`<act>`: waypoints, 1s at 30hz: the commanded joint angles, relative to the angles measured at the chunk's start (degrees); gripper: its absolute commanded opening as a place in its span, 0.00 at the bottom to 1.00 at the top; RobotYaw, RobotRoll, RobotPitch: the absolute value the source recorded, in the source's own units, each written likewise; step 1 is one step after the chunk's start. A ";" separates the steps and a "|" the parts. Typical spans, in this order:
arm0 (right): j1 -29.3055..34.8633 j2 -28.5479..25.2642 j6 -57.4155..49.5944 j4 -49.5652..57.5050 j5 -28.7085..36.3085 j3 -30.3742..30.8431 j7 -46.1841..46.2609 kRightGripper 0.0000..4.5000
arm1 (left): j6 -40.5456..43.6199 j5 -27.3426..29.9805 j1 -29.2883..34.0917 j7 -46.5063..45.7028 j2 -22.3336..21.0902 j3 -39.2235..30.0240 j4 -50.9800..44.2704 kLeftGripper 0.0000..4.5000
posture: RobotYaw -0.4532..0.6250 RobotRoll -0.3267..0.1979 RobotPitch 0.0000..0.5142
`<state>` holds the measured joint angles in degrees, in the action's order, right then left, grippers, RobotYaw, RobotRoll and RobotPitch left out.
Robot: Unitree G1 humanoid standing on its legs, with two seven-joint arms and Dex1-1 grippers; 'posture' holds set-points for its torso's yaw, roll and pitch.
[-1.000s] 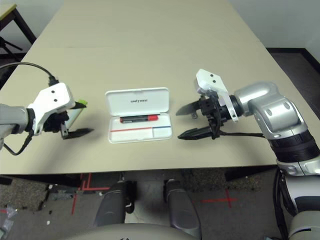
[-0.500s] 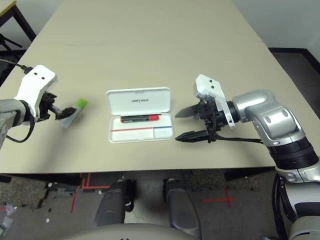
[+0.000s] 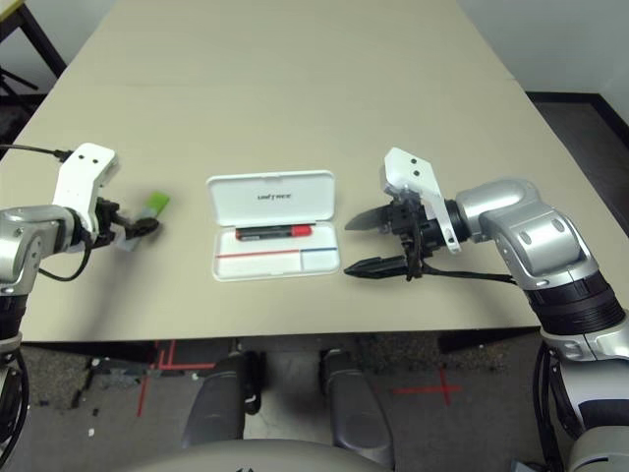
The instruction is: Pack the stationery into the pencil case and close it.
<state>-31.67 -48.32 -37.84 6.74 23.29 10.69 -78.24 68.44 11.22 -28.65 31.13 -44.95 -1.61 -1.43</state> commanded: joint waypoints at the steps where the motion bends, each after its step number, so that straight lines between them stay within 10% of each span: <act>1: 0.75 -0.12 0.38 1.09 -0.13 0.67 0.25 0.99 | 1.70 0.05 0.01 -0.53 0.80 1.16 2.06 1.00 | 0.38 0.62 0.36; 4: 0.67 -0.12 0.45 1.07 -0.23 0.69 0.38 0.99 | 2.30 0.66 -0.08 -0.25 1.35 0.79 2.40 1.00 | 0.38 0.62 0.36; 13: 0.32 0.60 1.06 0.65 -0.78 0.98 1.04 1.00 | 2.82 1.77 -0.35 0.47 0.58 0.59 0.80 0.26 | 0.38 0.62 0.36; 30: 0.39 1.72 4.40 -2.17 -3.07 1.62 1.34 1.00 | -25.67 5.10 10.93 24.92 -18.24 -1.59 -6.30 0.24 | 0.39 0.62 0.35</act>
<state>-31.56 -46.58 -34.08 4.67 20.60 11.81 -76.92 46.03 15.66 -19.12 52.52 -61.52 -2.23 -5.92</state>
